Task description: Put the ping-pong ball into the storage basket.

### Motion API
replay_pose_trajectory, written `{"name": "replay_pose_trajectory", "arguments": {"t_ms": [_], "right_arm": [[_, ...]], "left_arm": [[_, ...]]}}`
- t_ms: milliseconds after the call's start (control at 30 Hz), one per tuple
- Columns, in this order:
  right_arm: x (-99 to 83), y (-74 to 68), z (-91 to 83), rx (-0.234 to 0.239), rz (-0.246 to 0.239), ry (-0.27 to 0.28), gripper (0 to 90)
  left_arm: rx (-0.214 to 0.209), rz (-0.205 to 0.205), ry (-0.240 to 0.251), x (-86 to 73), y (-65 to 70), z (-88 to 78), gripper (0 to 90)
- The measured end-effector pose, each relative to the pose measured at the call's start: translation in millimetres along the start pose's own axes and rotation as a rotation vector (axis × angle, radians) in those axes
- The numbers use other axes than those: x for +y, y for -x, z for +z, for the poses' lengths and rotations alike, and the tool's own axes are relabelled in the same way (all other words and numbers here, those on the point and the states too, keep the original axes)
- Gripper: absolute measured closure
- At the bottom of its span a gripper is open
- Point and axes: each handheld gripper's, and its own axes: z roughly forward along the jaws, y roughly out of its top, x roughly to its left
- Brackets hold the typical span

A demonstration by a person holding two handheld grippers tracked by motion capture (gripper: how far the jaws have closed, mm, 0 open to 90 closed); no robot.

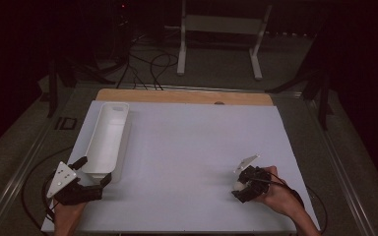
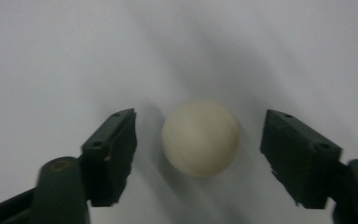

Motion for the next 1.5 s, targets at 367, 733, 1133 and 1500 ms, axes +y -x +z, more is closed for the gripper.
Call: {"name": "replay_pose_trajectory", "arguments": {"t_ms": [367,733,1133,1500], "right_arm": [[-0.8,2.1,5.3,0.014,0.0,-0.027,41.4],[-1.3,1.9,7.1,0.01,-0.017,-0.053,50.1],[1.9,1.6,-4.2,0.018,0.005,-0.006,50.2],[5.1,2.9,-11.5,-0.004,0.012,0.018,50.1]], "left_arm": [[0.001,0.0,0.001,0.1,0.0,-0.1,0.0],[0.0,-0.001,0.0,0.0,0.1,0.2,0.0],[-0.001,0.002,-0.002,-0.2,0.4,0.9,0.0],[-0.008,0.006,-0.009,-1.0,1.2,2.9,0.0]]}}
